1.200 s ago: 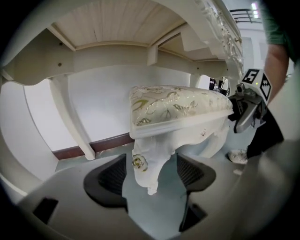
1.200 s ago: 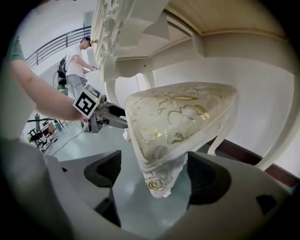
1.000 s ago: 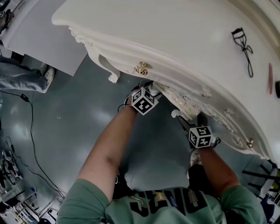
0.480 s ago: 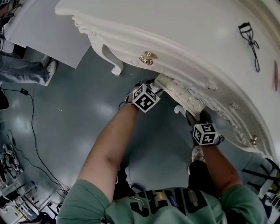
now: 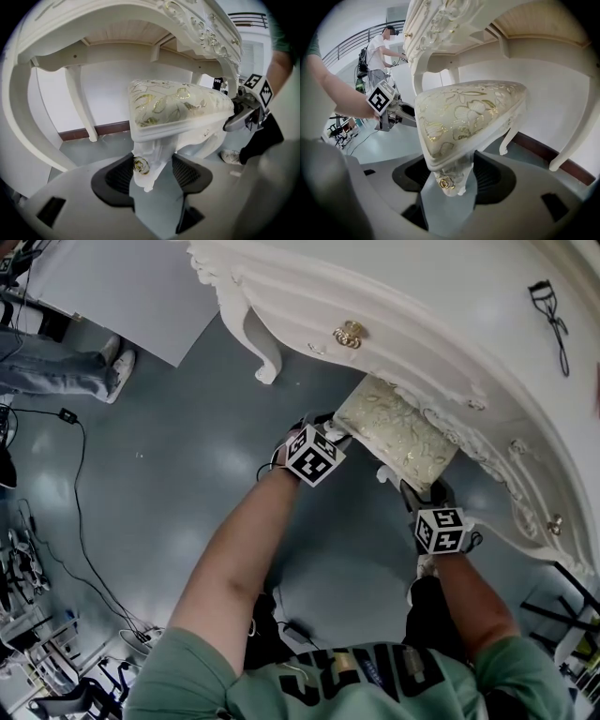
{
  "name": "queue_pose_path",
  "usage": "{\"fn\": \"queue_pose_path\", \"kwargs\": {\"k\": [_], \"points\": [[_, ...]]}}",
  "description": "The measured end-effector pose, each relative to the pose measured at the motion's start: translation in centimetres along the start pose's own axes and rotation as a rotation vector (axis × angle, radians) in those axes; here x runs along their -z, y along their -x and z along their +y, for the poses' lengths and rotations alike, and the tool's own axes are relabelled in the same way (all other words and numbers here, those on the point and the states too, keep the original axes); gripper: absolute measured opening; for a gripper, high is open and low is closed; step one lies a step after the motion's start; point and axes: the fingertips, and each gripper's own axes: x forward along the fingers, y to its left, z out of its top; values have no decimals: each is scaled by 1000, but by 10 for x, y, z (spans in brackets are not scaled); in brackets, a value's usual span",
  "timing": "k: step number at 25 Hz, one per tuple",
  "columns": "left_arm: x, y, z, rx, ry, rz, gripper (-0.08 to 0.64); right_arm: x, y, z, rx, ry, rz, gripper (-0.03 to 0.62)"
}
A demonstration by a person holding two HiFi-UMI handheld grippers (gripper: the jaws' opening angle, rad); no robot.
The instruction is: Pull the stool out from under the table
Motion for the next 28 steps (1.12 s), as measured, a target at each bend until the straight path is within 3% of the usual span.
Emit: {"fn": "queue_pose_path", "kwargs": {"k": [28], "points": [[150, 140, -80, -51, 86, 105, 267, 102, 66, 161, -56, 38, 124, 272]]}}
